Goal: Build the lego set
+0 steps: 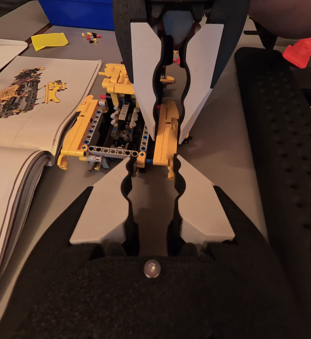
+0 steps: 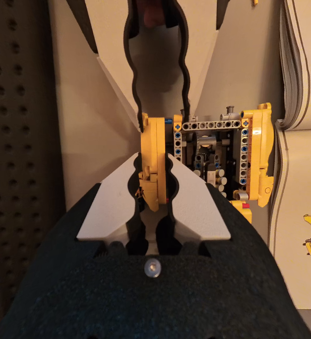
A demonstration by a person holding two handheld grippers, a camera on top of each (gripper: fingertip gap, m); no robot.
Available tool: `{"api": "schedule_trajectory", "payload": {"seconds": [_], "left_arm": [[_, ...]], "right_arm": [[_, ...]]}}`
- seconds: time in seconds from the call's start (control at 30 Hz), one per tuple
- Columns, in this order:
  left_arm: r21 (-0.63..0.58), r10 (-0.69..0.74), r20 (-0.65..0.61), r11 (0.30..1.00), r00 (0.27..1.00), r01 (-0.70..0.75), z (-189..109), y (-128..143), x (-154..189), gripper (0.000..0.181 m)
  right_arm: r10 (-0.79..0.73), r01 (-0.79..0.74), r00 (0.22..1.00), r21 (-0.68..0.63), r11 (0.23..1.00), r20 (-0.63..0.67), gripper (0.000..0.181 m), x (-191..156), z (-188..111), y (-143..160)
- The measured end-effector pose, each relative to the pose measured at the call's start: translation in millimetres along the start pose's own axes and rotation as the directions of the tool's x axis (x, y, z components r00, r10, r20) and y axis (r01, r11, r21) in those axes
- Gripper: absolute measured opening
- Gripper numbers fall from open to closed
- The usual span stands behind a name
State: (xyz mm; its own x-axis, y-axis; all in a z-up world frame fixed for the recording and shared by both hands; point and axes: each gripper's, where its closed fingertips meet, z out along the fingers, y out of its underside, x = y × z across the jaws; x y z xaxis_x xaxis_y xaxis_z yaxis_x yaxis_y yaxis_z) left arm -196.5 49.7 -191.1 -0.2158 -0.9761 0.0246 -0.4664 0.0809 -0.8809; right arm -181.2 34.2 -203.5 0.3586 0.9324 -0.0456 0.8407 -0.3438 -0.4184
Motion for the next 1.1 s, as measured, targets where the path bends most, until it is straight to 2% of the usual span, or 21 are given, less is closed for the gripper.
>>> {"api": "schedule_trajectory", "payload": {"seconds": [0.47, 0.8, 0.93, 1.1], "left_arm": [[-0.078, 0.057, 0.0, 0.995, 0.998, -0.057, 5, 0, 0, 0.044], [-0.092, 0.029, 0.022, 0.995, 0.999, -0.027, 9, -3, -2, 0.038], [-0.078, -0.009, -0.001, 0.997, 1.0, 0.009, 9, -5, -1, 0.035], [-0.091, 0.011, 0.003, 0.996, 1.0, -0.011, 10, -5, 0, 0.033]], "right_arm": [[0.009, -0.009, 1.0, 0.023, 1.0, -0.004, 0.024, 3, -4, 1], [-0.063, 0.066, 0.993, 0.037, 0.997, -0.097, 0.024, 9, -7, 4], [-0.024, 0.029, 0.997, 0.062, 0.998, -0.073, 0.024, 8, -6, 6], [-0.025, 0.029, 0.998, 0.08, 0.996, -0.058, 0.024, 7, -6, 7]]}}
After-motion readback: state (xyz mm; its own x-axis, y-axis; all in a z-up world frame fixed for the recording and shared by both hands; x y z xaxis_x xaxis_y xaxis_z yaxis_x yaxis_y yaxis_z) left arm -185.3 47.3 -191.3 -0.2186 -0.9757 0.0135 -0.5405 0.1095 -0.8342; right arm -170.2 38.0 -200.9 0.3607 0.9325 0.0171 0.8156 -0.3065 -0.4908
